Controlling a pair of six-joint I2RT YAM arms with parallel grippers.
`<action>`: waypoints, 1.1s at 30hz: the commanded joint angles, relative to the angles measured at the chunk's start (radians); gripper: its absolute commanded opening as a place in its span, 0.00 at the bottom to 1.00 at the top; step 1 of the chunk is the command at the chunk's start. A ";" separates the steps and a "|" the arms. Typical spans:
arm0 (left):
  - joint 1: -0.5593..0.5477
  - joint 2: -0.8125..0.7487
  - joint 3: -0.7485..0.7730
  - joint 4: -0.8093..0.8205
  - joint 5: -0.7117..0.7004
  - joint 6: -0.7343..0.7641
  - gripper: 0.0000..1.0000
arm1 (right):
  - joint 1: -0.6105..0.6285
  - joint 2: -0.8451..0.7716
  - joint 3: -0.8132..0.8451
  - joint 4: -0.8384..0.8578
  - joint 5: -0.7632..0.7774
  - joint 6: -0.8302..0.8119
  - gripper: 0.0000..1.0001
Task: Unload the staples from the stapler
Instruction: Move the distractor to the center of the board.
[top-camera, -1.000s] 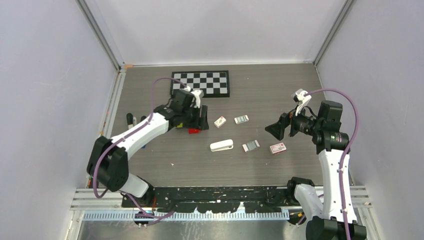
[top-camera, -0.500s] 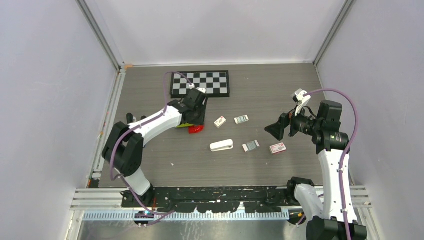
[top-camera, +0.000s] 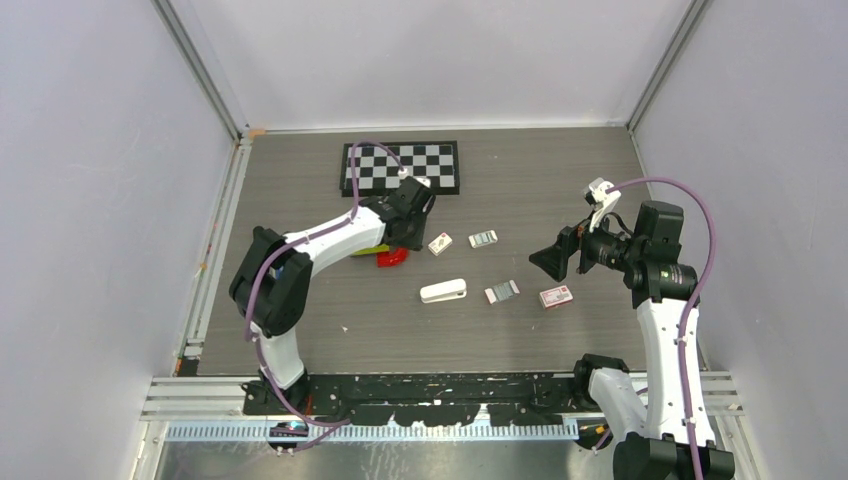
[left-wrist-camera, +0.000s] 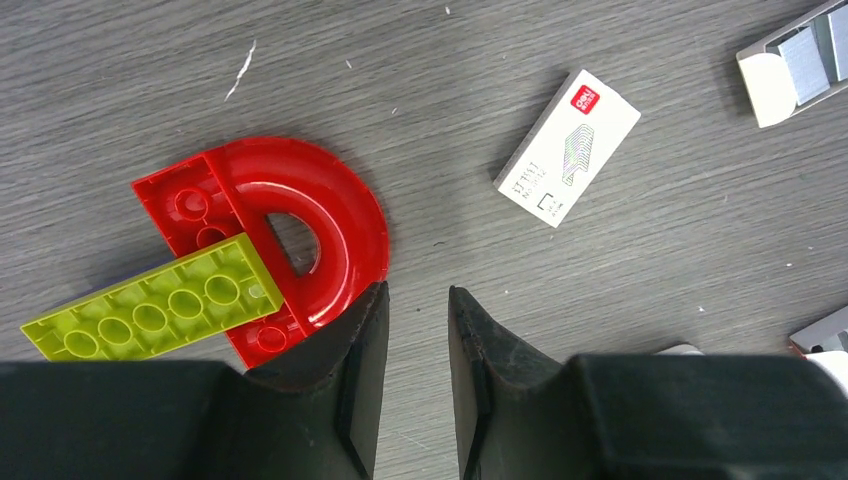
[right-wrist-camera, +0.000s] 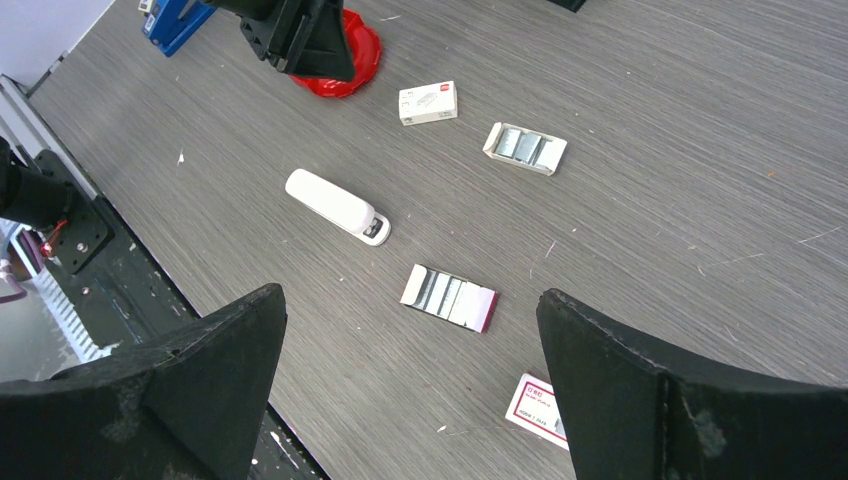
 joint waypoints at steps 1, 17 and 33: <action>0.002 0.004 0.021 0.006 -0.032 0.015 0.30 | 0.008 -0.002 0.015 0.023 0.002 -0.019 1.00; 0.002 0.068 0.047 -0.026 -0.109 0.065 0.33 | 0.010 0.001 0.014 0.022 -0.002 -0.020 0.99; 0.004 0.095 0.046 -0.025 -0.141 0.107 0.34 | 0.012 0.005 0.014 0.020 -0.002 -0.026 1.00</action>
